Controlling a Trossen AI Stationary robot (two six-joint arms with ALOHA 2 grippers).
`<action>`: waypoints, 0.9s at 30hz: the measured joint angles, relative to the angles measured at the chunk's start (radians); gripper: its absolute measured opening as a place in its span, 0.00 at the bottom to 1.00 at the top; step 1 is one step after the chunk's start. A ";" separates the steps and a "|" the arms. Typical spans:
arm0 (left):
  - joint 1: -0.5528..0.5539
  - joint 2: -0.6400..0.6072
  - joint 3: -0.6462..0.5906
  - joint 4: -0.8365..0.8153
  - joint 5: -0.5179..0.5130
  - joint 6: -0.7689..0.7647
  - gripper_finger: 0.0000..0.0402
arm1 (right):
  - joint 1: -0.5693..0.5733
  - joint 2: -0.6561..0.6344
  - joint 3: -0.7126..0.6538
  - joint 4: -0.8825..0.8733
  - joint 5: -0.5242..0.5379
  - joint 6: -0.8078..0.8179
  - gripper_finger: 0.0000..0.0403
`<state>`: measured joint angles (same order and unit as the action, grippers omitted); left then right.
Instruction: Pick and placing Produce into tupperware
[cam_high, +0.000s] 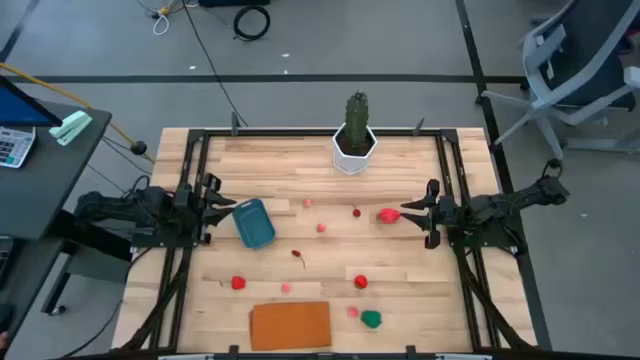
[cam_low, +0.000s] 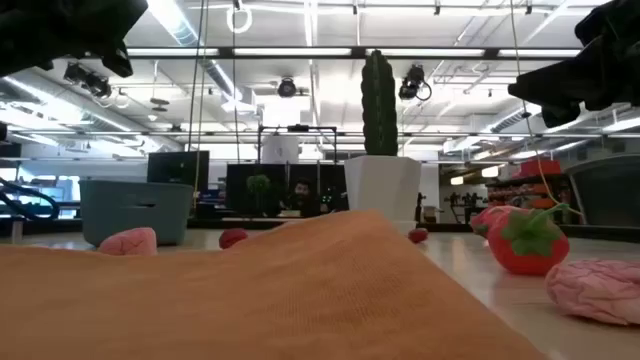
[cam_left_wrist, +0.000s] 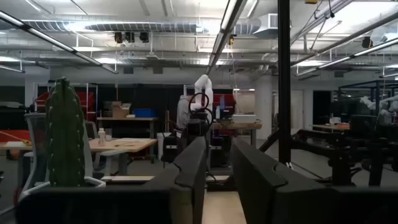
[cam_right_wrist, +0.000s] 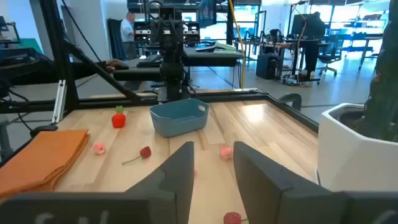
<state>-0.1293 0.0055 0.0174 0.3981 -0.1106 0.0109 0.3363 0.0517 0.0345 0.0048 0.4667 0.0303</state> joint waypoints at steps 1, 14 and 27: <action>0.000 0.000 0.000 0.000 0.000 0.000 0.21 | 0.000 0.000 0.000 0.000 0.000 0.000 0.30; 0.000 0.000 0.000 0.000 0.000 0.000 0.20 | 0.000 0.000 0.000 0.000 0.000 0.000 0.30; 0.000 0.000 0.000 0.000 0.000 0.000 0.23 | 0.000 0.000 0.000 0.000 0.000 0.000 0.30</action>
<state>-0.1295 0.0055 0.0174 0.3981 -0.1104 0.0112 0.3365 0.0517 0.0349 0.0048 0.4667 0.0307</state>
